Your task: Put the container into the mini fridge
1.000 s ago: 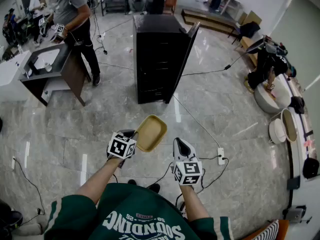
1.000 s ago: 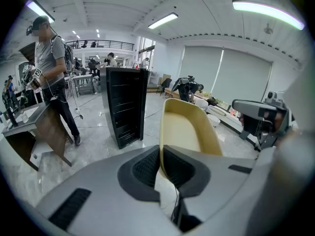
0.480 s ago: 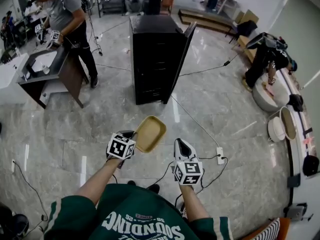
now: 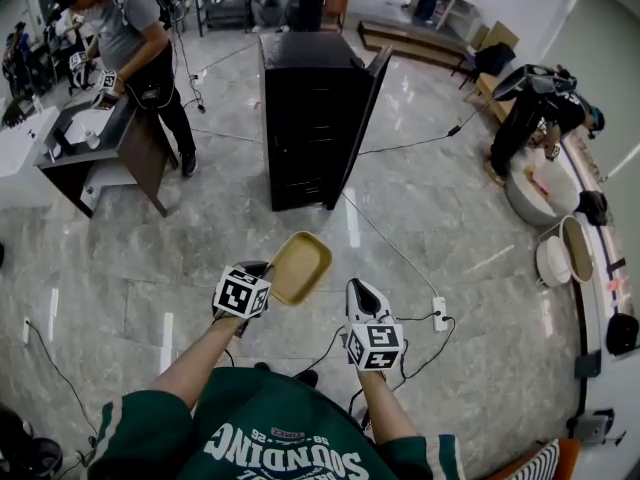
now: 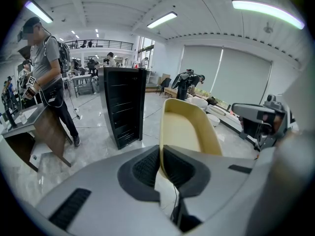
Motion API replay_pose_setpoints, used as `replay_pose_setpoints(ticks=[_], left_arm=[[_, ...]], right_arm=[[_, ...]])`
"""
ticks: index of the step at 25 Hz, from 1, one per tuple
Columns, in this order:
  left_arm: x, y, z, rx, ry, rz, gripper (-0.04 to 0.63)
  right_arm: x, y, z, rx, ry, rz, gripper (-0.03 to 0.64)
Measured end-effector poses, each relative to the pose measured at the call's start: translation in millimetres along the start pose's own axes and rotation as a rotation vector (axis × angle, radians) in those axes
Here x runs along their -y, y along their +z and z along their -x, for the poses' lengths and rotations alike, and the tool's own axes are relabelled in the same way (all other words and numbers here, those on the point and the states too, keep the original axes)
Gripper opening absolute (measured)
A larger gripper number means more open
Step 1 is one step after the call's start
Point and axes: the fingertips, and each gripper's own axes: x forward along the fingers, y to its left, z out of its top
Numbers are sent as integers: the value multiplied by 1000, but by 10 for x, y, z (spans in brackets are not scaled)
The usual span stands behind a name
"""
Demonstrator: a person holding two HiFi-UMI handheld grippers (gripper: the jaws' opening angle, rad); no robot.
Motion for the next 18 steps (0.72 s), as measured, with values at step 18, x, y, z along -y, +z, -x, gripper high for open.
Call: replay_pose_setpoints(ticks=[18], left_arm=[[2, 222, -360, -10, 5, 12, 25]], right_arm=[[361, -13, -259, -18, 8, 5, 35]])
